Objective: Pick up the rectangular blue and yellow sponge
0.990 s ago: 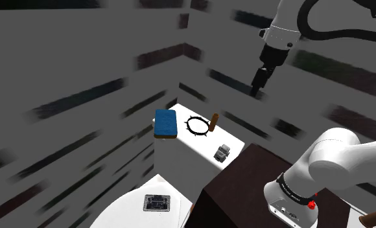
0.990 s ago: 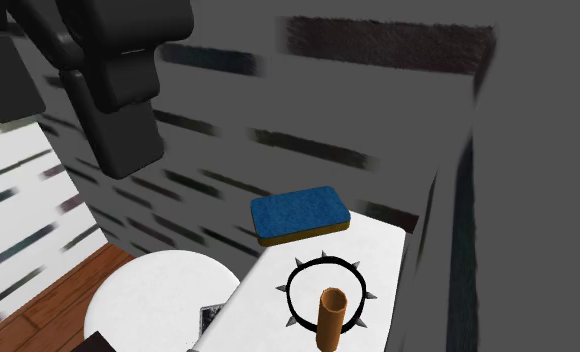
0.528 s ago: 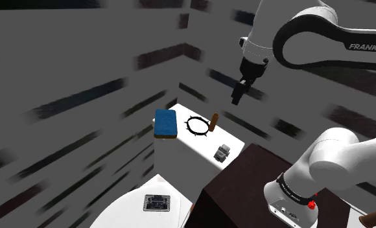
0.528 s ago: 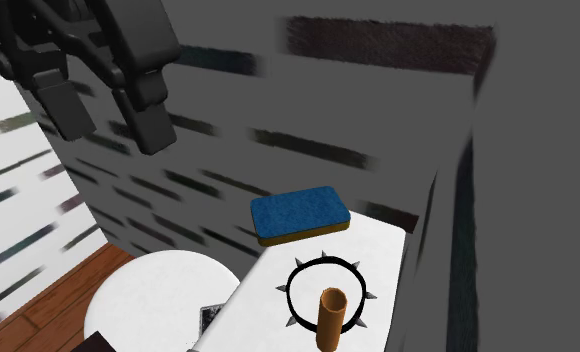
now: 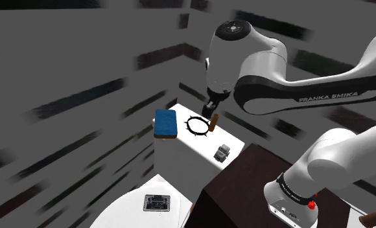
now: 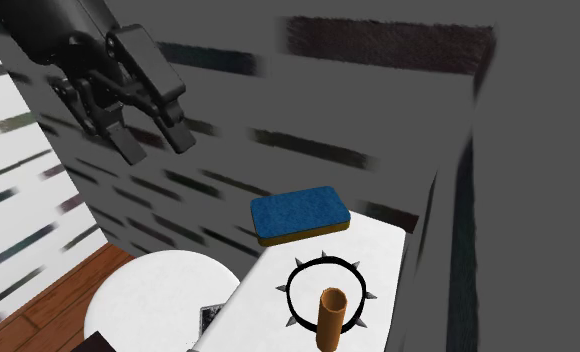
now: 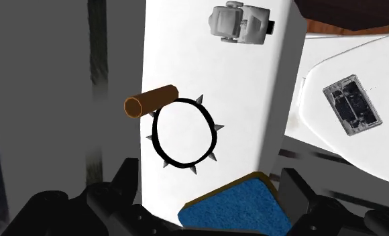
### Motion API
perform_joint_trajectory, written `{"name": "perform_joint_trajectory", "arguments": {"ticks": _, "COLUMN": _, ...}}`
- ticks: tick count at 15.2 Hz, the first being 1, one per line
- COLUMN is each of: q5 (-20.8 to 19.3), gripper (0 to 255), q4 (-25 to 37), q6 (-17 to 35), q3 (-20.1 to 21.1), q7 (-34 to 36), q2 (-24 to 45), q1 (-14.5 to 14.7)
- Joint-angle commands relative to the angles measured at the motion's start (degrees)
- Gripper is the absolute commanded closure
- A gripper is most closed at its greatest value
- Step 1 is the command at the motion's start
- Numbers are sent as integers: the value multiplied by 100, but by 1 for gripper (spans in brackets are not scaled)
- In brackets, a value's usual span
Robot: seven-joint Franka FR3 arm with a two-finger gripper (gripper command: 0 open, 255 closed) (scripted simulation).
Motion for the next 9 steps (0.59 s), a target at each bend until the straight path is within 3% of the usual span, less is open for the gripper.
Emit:
{"name": "perform_joint_trajectory", "arguments": {"ticks": 1, "q5": -506, "gripper": 0, "q4": 167, "q6": 162, "q3": 507, "q7": 608, "q2": 488, "q1": -186}}
{"name": "perform_joint_trajectory", "arguments": {"ticks": 6, "q5": -2369, "gripper": 0, "q4": 825, "q6": -84, "q3": 1692, "q7": 2367, "q2": 2135, "q1": -708}}
{"name": "perform_joint_trajectory", "arguments": {"ticks": 9, "q5": -3740, "gripper": 0, "q4": 1402, "q6": -828, "q3": 1982, "q7": 3432, "q2": 3486, "q1": -566}}
